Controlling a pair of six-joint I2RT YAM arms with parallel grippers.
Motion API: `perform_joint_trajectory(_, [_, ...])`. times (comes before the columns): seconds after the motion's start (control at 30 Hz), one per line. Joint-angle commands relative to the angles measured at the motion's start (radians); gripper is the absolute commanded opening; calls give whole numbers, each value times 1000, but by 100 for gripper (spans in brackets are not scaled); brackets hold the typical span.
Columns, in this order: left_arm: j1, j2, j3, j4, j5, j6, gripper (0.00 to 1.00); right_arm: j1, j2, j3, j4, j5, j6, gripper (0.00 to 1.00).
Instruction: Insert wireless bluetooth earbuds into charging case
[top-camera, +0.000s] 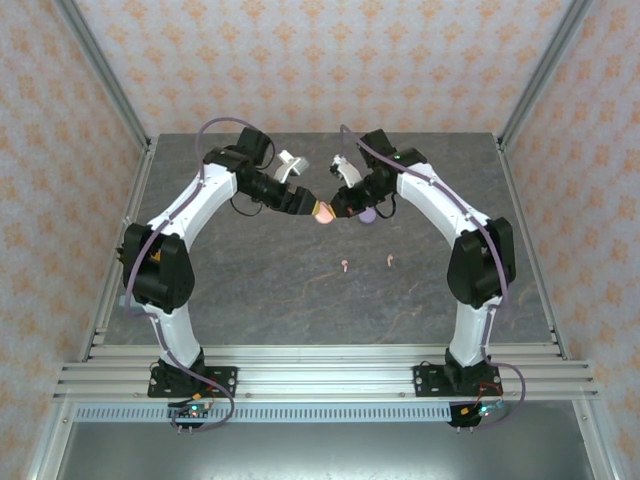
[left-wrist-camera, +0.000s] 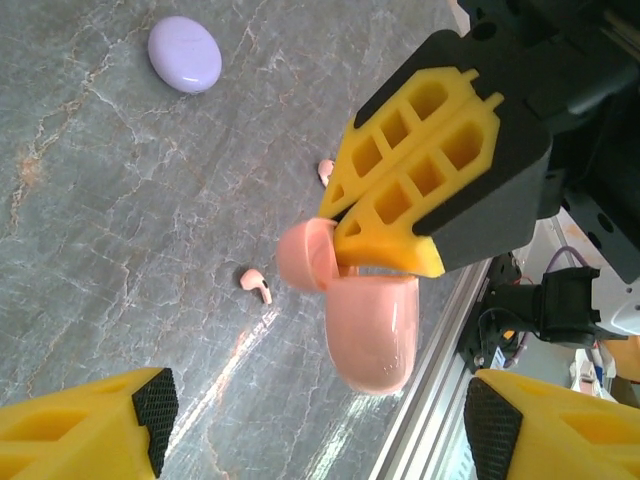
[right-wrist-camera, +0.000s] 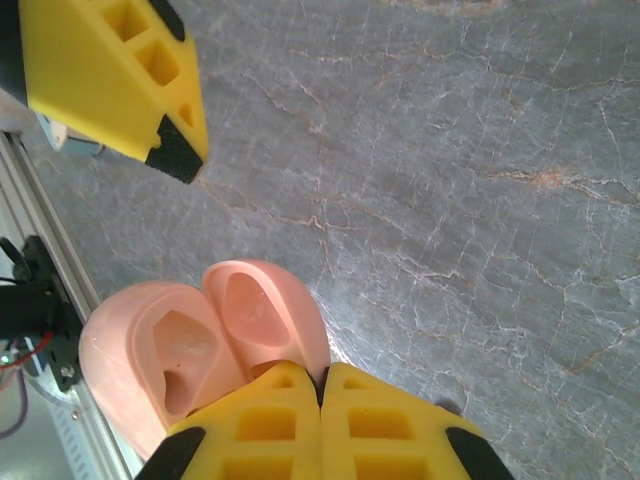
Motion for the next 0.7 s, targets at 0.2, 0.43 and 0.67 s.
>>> perform_joint_trajectory(0.2, [-11,40,46,-94,115,65,69,35,3,49,-27,29,-43,0])
perform_joint_trajectory(0.43, [-18,81,38,-135,185,106,64,35,-3,51,-10,18,-35,0])
perform_joint_trajectory(0.67, [-22,100,50,-169,217,135,60,35,-20,43,4,7,-32,0])
